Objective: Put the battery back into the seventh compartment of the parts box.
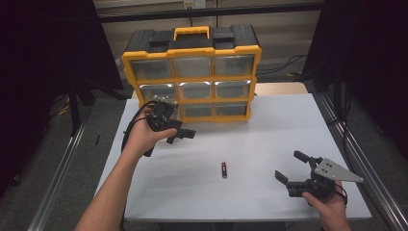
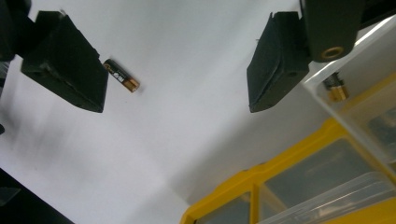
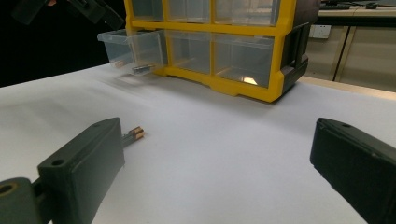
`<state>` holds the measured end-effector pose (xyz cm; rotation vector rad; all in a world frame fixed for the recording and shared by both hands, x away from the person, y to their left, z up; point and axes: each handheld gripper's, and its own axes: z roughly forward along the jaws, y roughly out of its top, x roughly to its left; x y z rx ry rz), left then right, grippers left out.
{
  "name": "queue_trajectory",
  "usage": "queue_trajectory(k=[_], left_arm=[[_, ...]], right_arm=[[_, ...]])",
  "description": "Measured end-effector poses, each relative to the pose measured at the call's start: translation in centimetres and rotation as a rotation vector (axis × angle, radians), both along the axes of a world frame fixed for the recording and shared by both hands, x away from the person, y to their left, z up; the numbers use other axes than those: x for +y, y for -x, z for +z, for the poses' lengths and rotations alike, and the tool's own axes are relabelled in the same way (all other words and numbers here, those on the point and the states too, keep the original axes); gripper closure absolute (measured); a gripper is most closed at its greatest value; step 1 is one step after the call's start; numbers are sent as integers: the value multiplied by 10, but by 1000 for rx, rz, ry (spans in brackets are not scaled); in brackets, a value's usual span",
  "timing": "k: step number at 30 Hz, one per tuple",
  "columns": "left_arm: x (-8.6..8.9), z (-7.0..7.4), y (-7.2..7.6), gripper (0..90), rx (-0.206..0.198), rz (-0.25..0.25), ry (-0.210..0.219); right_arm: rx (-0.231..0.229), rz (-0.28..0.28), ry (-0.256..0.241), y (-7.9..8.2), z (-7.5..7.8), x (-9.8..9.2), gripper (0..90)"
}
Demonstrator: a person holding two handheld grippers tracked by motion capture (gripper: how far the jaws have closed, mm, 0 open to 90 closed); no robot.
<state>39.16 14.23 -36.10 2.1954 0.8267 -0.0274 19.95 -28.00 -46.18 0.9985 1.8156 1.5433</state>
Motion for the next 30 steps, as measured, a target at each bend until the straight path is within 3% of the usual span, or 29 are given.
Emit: queue_trajectory(k=[4, 6, 7, 18, 22, 25, 28, 30], left_arm=[[-6, -5, 5, 181, -1, -26, 12], [-9, -6, 8, 173, -19, -12, -16], [-9, -8, 8, 168, 0, -42, 10], [-17, -22, 18, 119, -9, -74, -17], [-21, -28, 23, 114, -17, -84, 3], [-26, -31, 28, 114, -27, -89, -5], [-32, -38, 32, 114, -28, -91, 21], [-37, -43, 37, 116, -28, -100, 7]], right_arm=[[-2, 4, 0, 0, 0, 0, 26], [0, 2, 1, 0, 0, 0, 26], [1, 4, 0, 0, 0, 0, 26], [-1, 7, -1, 0, 0, 0, 27], [-1, 5, 0, 0, 0, 0, 27], [0, 6, 0, 0, 0, 0, 27], [1, 5, 2, 0, 0, 0, 27], [1, 6, 0, 0, 0, 1, 27]])
